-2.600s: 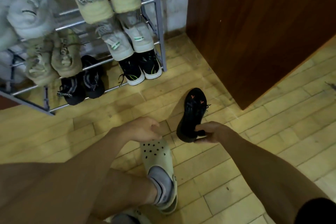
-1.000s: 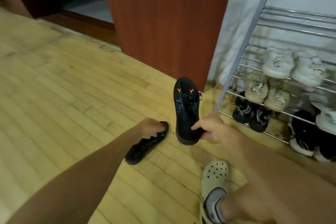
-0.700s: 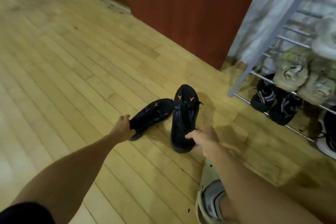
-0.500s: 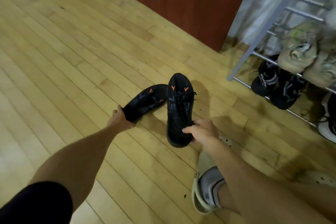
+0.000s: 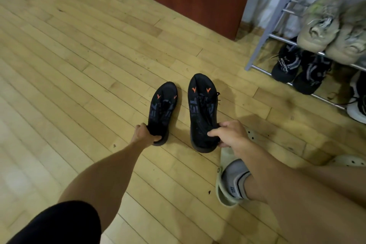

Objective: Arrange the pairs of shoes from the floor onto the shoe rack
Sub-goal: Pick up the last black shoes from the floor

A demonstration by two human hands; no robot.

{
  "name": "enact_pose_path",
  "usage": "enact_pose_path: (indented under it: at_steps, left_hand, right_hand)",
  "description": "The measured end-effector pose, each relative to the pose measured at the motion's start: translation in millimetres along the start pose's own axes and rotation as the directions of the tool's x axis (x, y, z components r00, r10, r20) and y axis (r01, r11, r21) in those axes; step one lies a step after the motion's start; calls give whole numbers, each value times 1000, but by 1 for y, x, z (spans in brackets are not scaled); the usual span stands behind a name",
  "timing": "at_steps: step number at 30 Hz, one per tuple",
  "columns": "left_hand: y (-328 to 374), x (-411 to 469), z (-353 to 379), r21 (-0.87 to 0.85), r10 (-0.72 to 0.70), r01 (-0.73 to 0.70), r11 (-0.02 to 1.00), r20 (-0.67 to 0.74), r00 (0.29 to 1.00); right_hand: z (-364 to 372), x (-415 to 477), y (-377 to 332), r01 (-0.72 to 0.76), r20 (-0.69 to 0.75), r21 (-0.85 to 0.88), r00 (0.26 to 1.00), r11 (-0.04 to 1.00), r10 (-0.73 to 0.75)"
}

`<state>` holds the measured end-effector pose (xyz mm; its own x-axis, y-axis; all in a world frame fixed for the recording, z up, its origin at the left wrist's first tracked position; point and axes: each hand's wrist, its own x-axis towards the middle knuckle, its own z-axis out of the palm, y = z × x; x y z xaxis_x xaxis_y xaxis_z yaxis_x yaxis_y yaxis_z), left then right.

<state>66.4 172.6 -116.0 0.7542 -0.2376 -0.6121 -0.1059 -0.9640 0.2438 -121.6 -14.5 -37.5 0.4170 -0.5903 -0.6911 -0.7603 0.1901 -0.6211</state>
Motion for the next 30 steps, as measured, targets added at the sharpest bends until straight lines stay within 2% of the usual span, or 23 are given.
enact_pose_path:
  at_steps: [4,7,9,12,17,19,23,27,30]
  left_hand:
    - [5,-14,21,-293,-80,94,952,59,995]
    - [5,-14,28,-499,-149,183,847,107,983]
    - [7,-10,28,-571,-191,231,787,130,973]
    - [12,-5,28,-606,-208,282,744,190,959]
    - [25,-10,35,-587,-188,298,753,243,952]
    - [28,-11,37,-600,-187,285,748,223,957]
    - [28,-23,60,-389,-180,200,899,88,980]
    - [42,-44,75,-372,-198,197,907,36,979]
    - [51,-53,86,-457,-233,252,853,98,968]
  right_hand:
    - [-2,-6,10,-21,-8,2,1000,1000,21]
    - [-3,-6,18,-58,-29,-40,998,998,57]
    - [-4,-4,20,-77,-38,-58,996,995,75]
    - [-6,1,19,-94,-34,-51,995,994,92]
    - [-7,2,12,-82,-34,-15,996,997,81]
    - [-7,2,10,-80,-40,-3,996,997,80]
    - [-12,-2,10,-93,-41,-15,995,996,92]
    - [-16,-4,4,-99,-46,-45,994,994,97]
    - [-22,-3,2,-110,-67,-34,992,993,107]
